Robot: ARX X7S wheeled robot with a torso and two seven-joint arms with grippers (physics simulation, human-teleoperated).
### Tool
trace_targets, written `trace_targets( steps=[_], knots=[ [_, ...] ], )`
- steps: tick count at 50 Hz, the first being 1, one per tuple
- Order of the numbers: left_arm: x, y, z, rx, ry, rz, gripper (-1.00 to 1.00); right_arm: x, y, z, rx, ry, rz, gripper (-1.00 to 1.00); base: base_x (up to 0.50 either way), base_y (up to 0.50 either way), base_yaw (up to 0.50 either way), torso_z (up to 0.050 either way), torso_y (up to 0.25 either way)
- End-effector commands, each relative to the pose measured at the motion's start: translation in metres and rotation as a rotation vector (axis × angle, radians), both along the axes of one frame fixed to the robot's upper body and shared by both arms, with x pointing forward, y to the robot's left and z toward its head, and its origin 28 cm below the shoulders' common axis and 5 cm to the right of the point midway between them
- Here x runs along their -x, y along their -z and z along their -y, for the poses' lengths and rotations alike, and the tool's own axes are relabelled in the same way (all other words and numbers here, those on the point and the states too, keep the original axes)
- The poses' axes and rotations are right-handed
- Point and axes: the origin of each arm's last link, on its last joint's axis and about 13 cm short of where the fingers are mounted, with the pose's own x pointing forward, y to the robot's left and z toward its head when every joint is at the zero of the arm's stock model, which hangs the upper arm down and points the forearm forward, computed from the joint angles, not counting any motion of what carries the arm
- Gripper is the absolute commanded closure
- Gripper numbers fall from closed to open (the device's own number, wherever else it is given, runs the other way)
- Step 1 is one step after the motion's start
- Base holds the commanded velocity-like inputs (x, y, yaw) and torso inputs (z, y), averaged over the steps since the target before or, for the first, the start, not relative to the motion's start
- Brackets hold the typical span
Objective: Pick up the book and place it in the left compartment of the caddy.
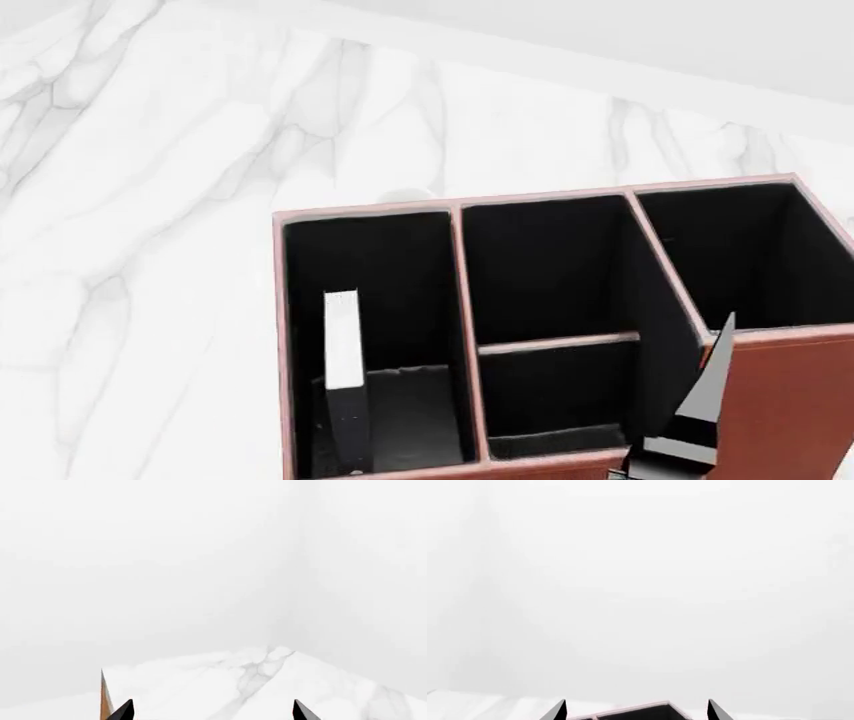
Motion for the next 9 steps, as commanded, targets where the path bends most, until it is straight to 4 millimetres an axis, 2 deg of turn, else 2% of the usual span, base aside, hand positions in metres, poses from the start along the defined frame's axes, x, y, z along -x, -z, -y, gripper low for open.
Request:
trace_targets(
  steps=[1,9],
  knots=[
    [-0.003,-0.009,-0.026,0.060,-0.112,0.100,-1.00,0.007,-0.006,0.018,-0.016,0.093,0.044,-1.00,0.00,0.00,0.00,0.000,0.000],
    [0.004,-0.013,-0.037,0.075,-0.157,0.121,-1.00,0.016,-0.009,0.029,-0.023,0.146,0.057,-1.00,0.00,0.00,0.00,0.000,0.000]
  ],
)
